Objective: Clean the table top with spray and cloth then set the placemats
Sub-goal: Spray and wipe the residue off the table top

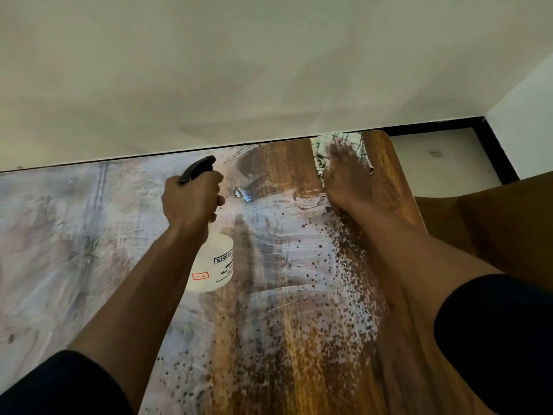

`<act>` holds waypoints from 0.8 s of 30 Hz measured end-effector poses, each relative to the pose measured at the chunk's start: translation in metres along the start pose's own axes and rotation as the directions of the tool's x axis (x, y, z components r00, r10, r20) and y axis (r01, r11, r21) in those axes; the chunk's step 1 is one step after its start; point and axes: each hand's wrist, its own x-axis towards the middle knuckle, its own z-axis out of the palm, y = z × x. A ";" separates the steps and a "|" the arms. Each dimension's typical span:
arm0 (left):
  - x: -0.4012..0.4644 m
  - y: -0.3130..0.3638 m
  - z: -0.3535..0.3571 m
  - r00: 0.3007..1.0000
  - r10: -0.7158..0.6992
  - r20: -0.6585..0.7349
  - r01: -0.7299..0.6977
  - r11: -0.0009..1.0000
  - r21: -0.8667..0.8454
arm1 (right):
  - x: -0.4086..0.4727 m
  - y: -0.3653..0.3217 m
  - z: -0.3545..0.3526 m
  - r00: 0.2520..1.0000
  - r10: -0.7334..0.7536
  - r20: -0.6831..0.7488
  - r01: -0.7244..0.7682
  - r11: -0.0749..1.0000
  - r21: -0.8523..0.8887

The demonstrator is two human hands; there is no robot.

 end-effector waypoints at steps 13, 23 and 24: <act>0.029 -0.025 -0.070 0.996 -0.042 -0.081 0.041 0.999 -0.011 | -0.050 -0.184 0.055 0.926 -0.376 0.042 0.372 0.925 0.070; 0.033 -0.021 -0.075 0.998 -0.046 0.046 0.045 0.999 0.020 | -0.040 -0.085 0.030 0.993 -0.112 -0.024 0.112 0.994 0.000; 0.031 -0.021 -0.075 0.995 -0.049 0.082 0.046 0.998 0.033 | -0.038 -0.071 0.026 0.999 -0.025 -0.041 0.025 1.000 0.010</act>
